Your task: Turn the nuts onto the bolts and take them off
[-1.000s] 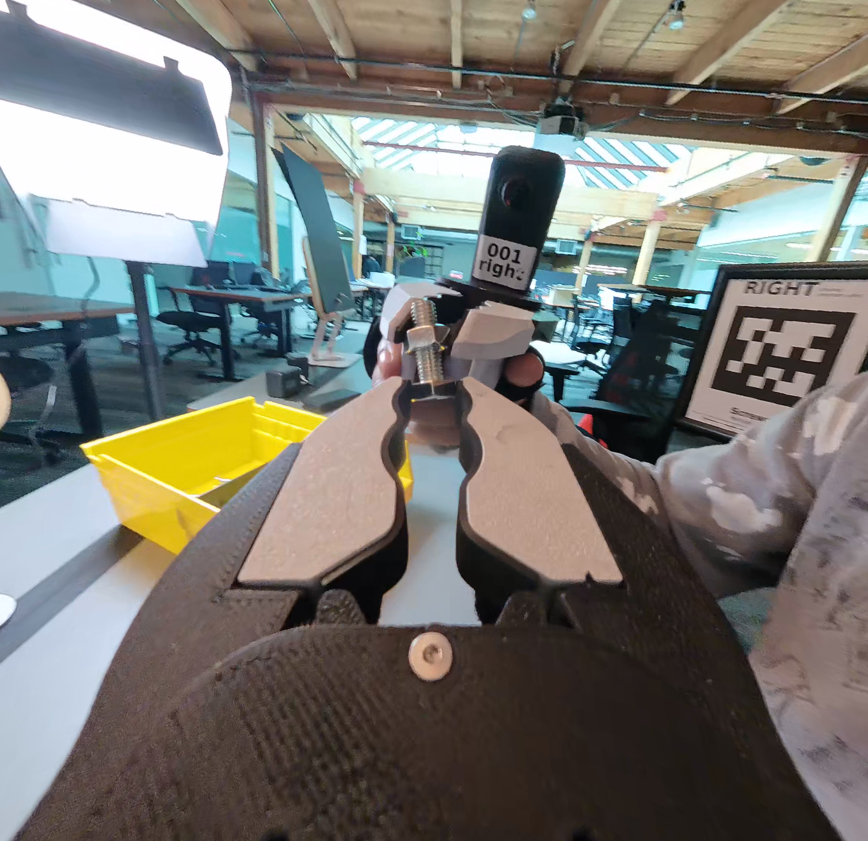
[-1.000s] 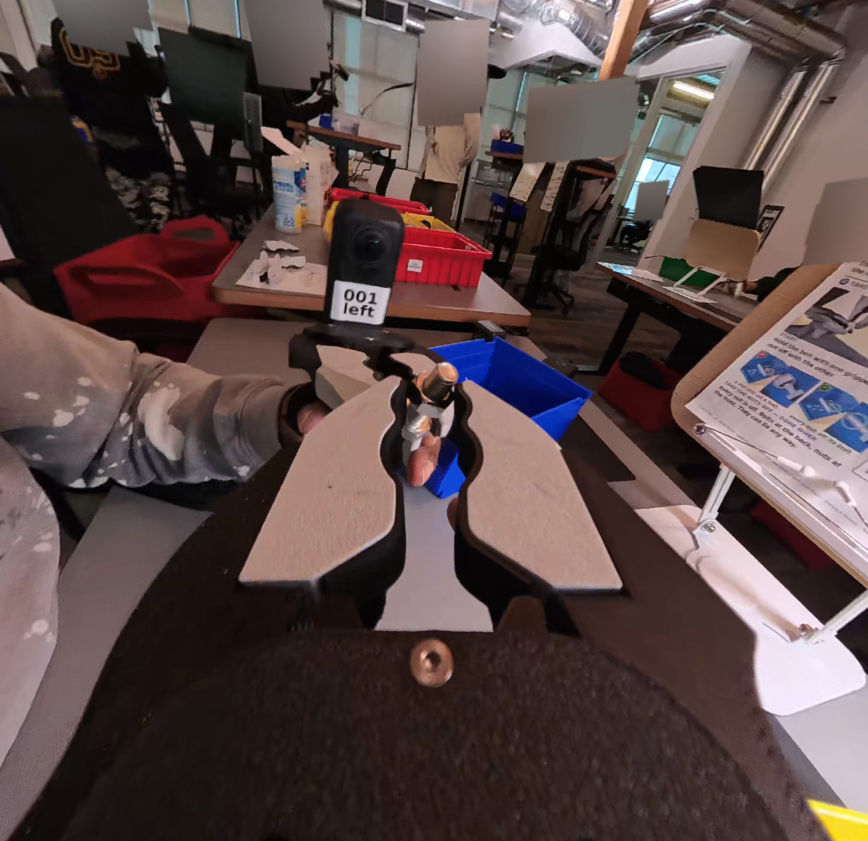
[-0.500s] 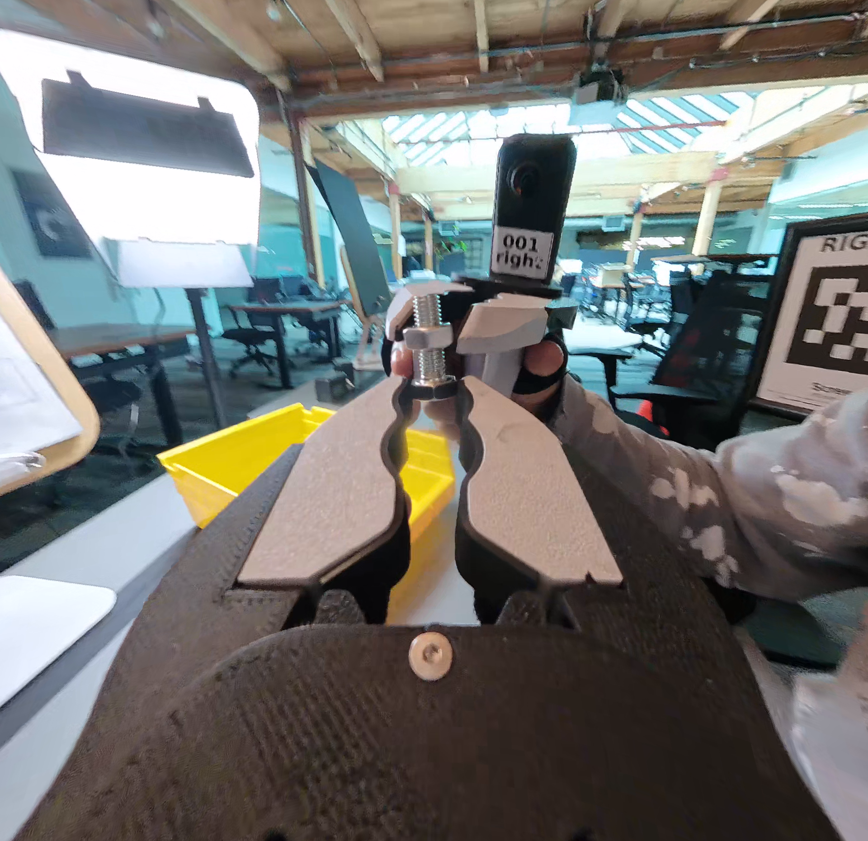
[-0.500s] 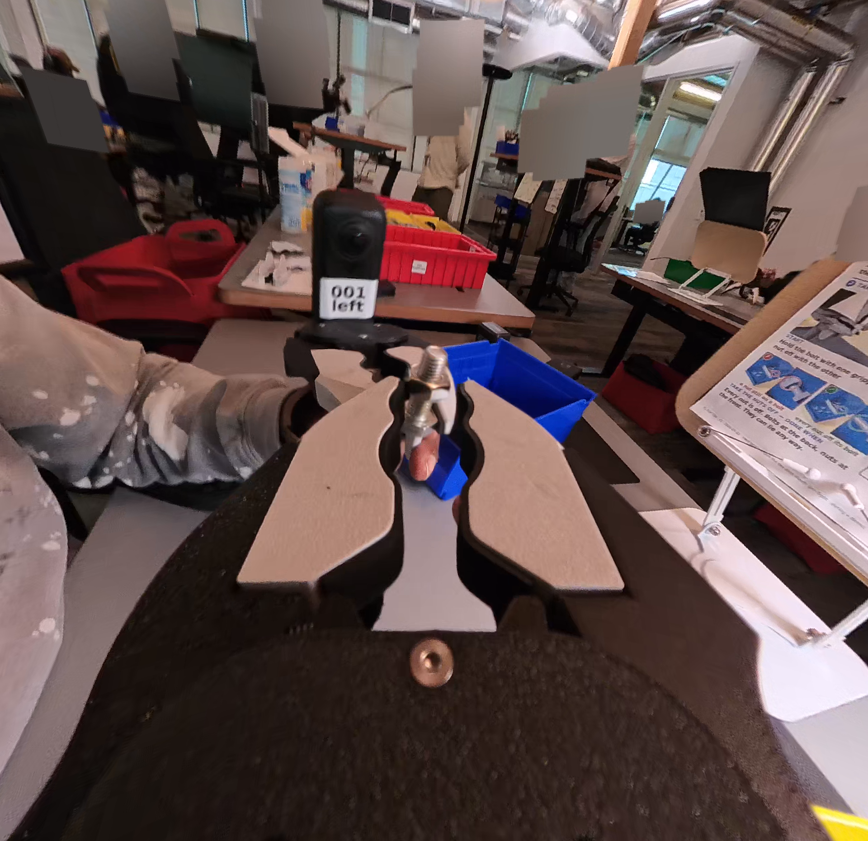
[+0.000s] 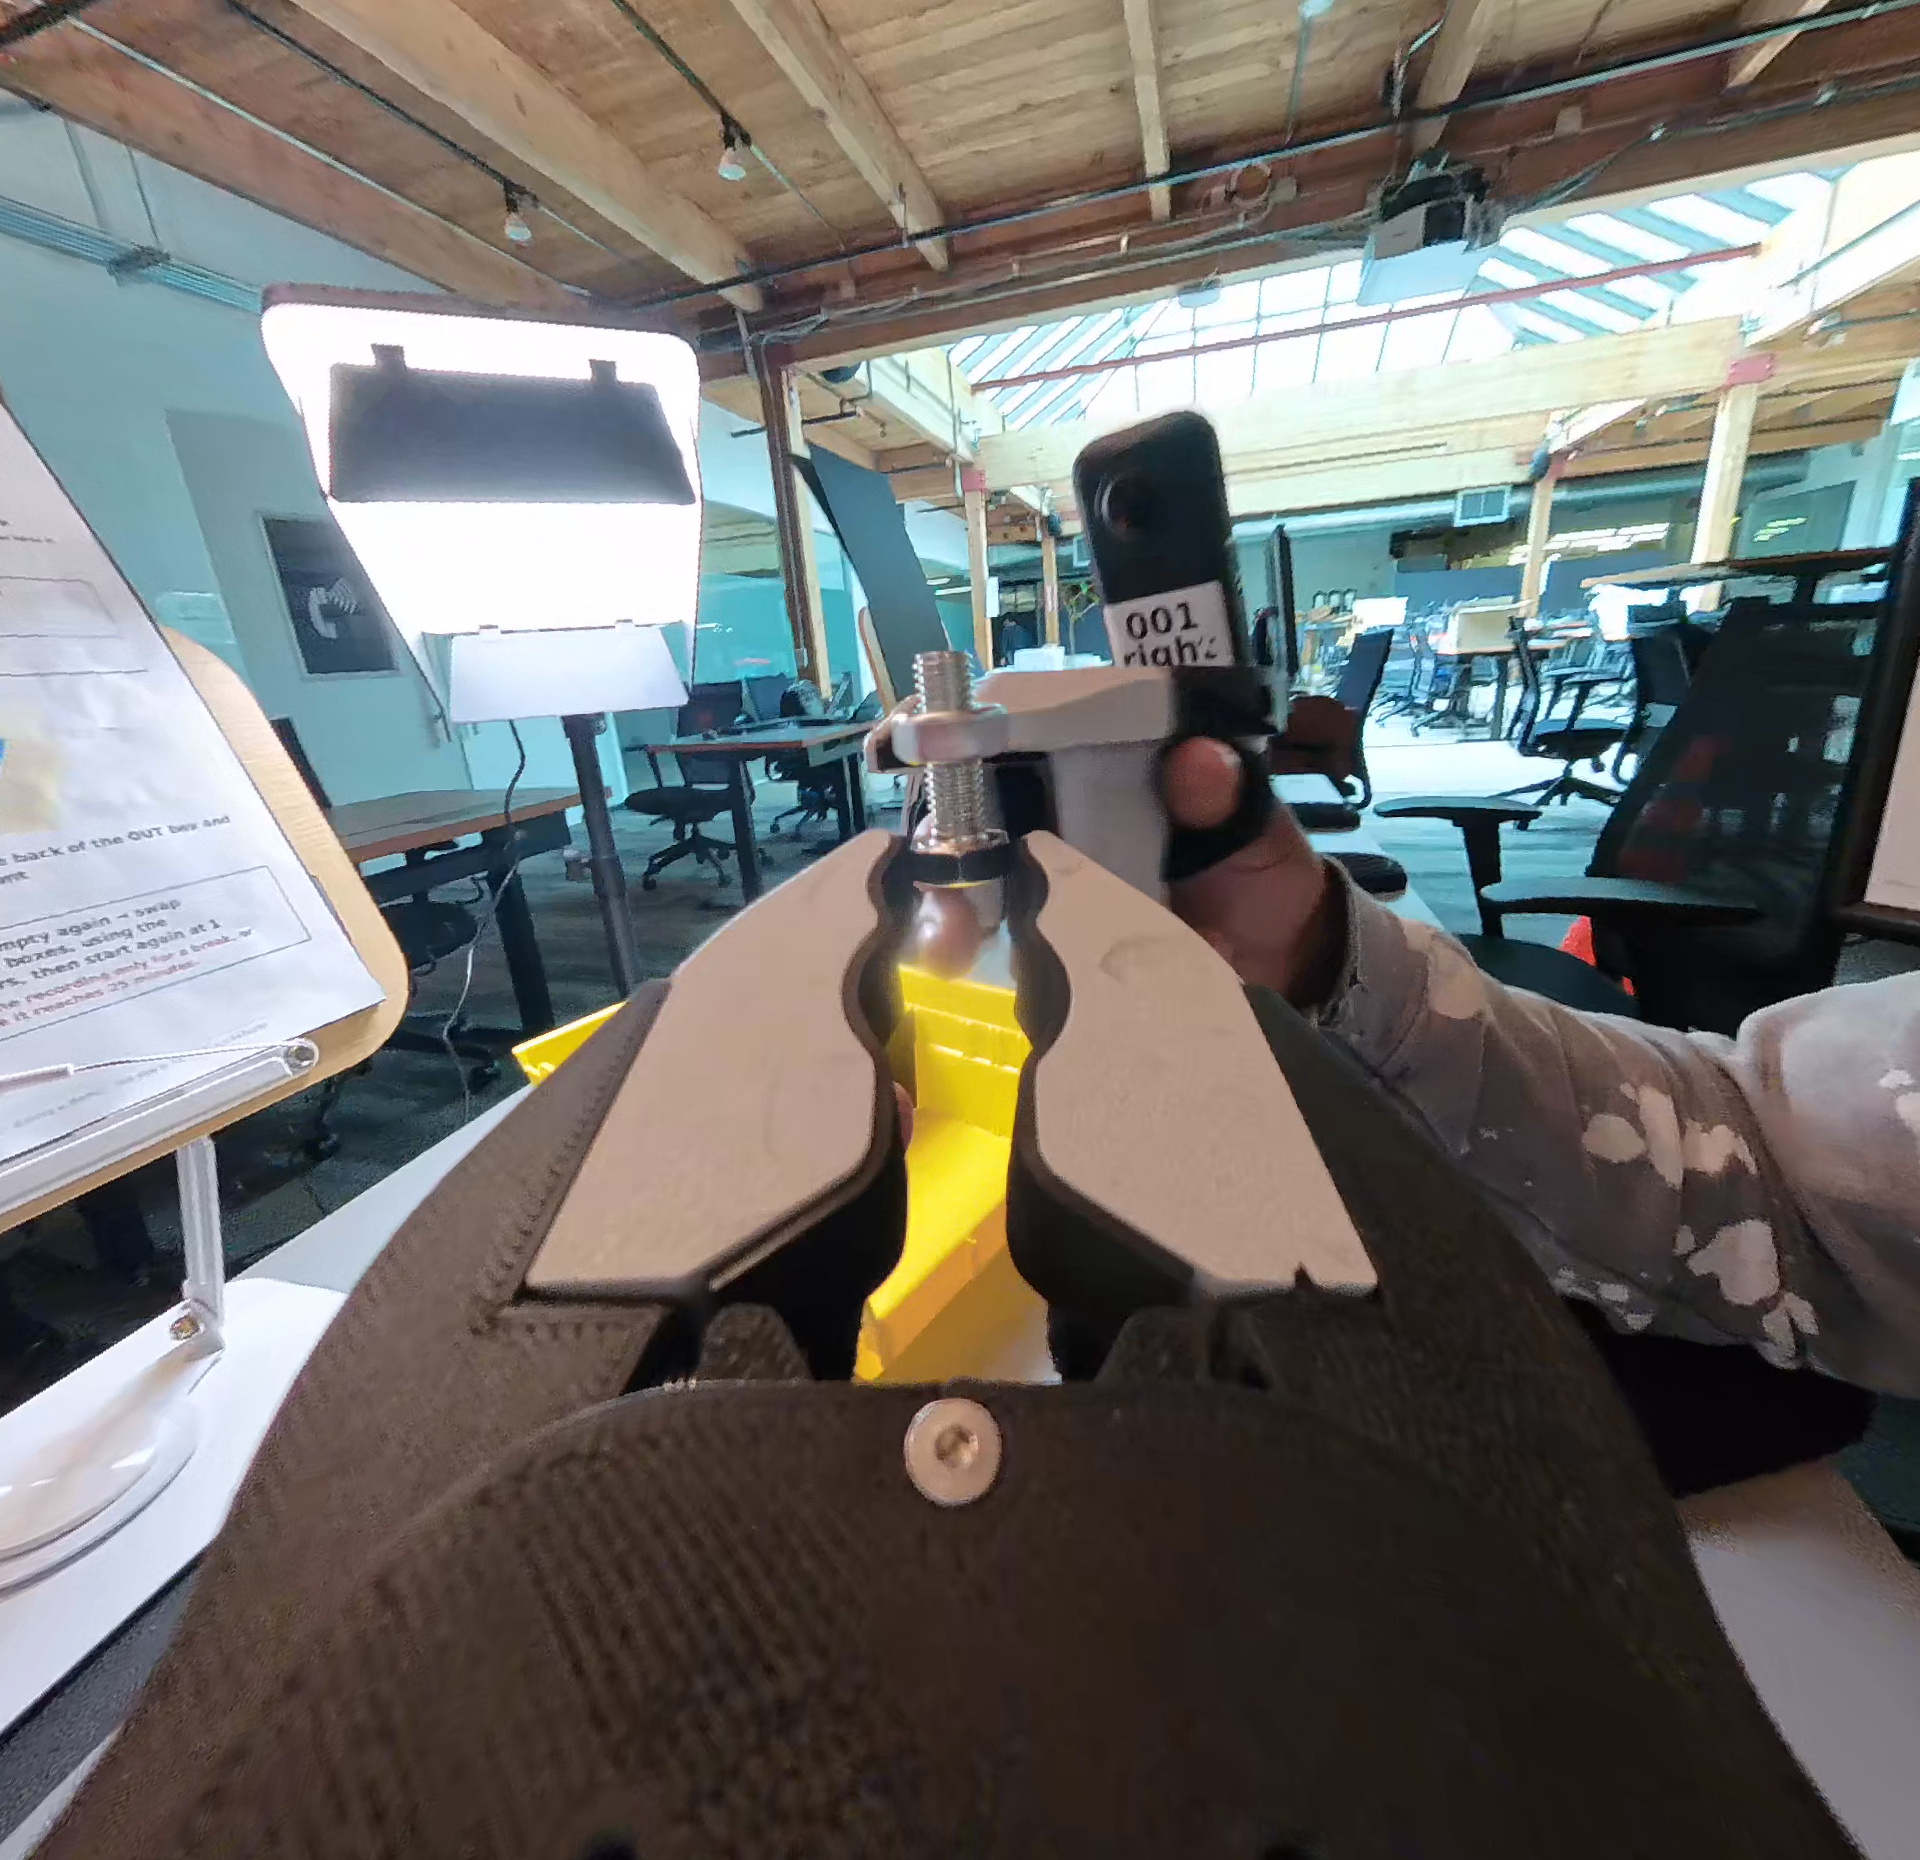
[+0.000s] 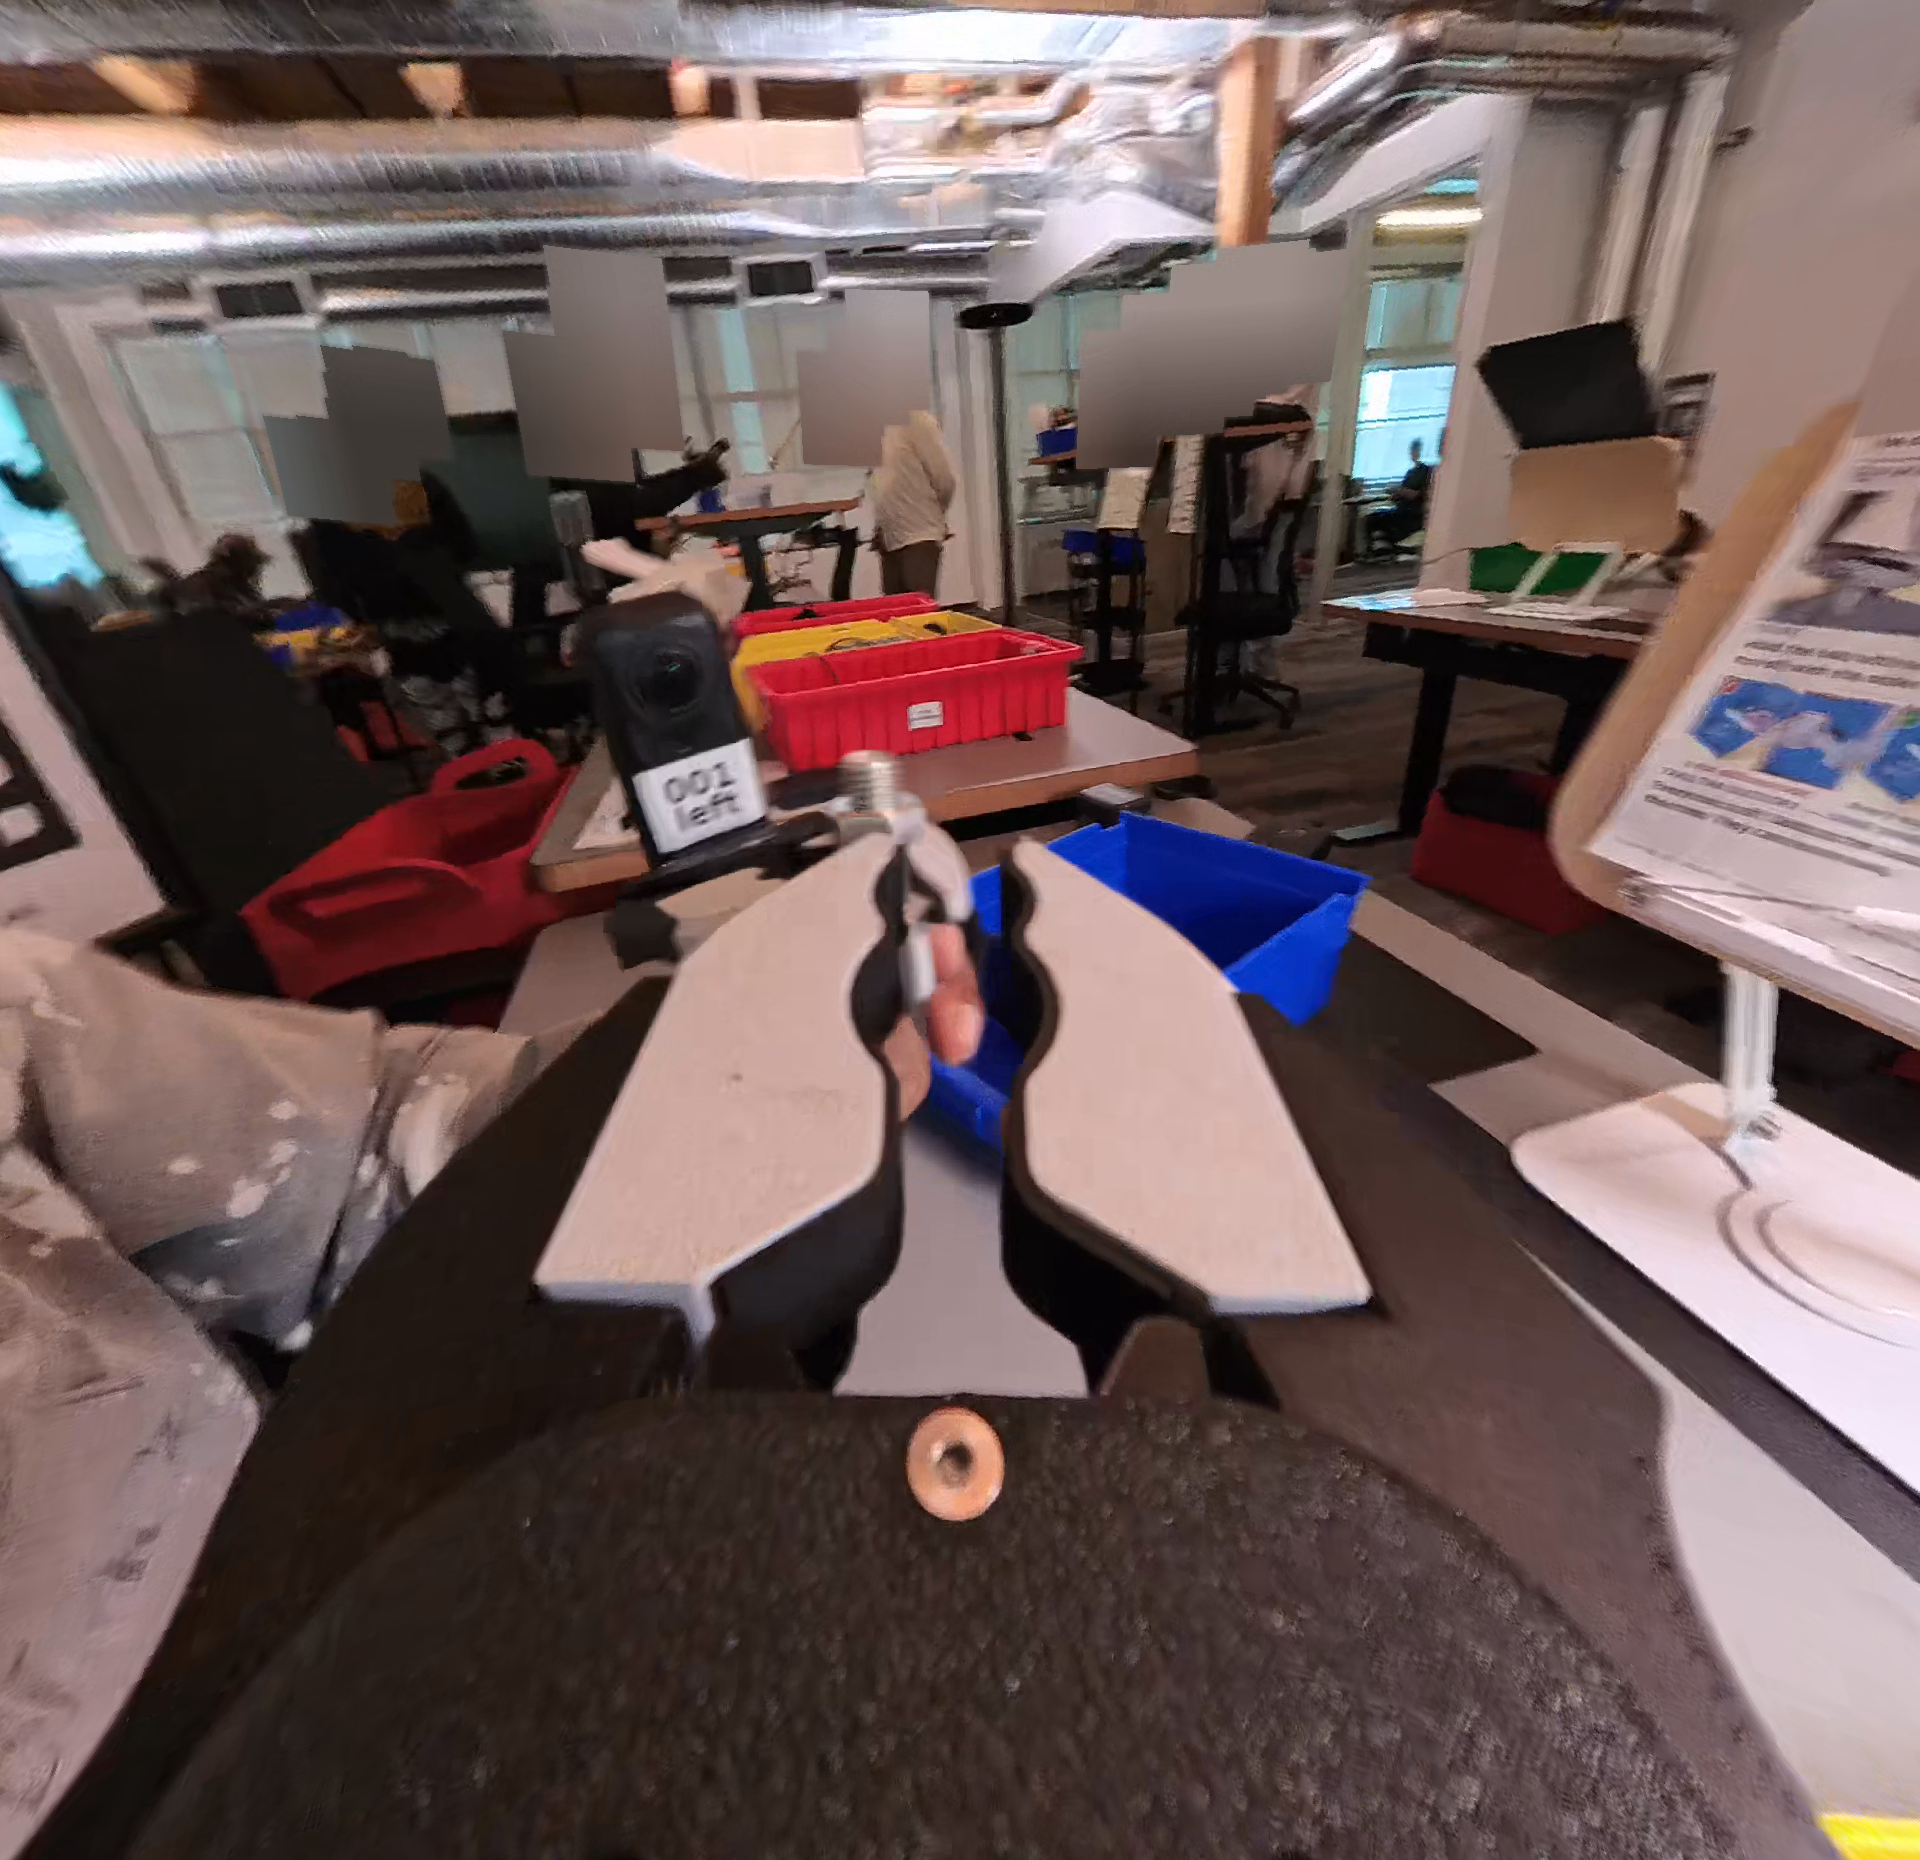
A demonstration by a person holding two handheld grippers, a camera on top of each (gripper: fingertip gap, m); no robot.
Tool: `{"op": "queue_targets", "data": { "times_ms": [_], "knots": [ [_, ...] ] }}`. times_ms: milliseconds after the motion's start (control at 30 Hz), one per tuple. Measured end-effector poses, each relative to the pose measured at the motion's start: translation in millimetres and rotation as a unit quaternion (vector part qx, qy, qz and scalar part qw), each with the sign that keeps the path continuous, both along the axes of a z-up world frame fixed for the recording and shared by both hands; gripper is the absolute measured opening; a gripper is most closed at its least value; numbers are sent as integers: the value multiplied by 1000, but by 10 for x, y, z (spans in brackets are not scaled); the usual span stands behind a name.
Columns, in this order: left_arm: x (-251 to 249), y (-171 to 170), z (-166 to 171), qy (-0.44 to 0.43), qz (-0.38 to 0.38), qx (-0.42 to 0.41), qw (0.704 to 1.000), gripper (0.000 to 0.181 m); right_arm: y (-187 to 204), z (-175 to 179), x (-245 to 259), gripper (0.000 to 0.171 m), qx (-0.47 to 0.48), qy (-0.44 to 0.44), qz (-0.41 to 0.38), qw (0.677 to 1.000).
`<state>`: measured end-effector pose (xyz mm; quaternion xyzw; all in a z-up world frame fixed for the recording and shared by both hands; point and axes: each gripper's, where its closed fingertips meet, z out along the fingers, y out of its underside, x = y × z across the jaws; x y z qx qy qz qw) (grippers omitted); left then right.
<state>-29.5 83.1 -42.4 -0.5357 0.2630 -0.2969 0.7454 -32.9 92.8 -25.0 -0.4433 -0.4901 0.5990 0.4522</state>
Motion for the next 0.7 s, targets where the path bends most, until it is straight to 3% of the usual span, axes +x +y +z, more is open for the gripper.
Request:
{"op": "queue_targets", "data": {
  "times_ms": [67,267,367,400,467,700],
  "knots": [
    [-36,2,22,1,7,1,1000,18,136,41,49,12,-7,19,-29,999],
    [5,26,-28,11,9,-2,1000,18,-58,41,-43,39,5,15,-11,1000],
    [0,6,-3,7,11,5,1000,18,-8,36,-41,37,-2,17,-16,1000],
    [-9,-20,24,1,3,11,1000,18,85,42,-13,20,-16,17,-33,999],
    [-28,-27,49,3,8,13,1000,19,266,58,54,16,-17,28,-71,997],
    [9,14,-18,9,7,0,1000,18,-42,67,-47,39,3,23,-24,999]
  ]
}}
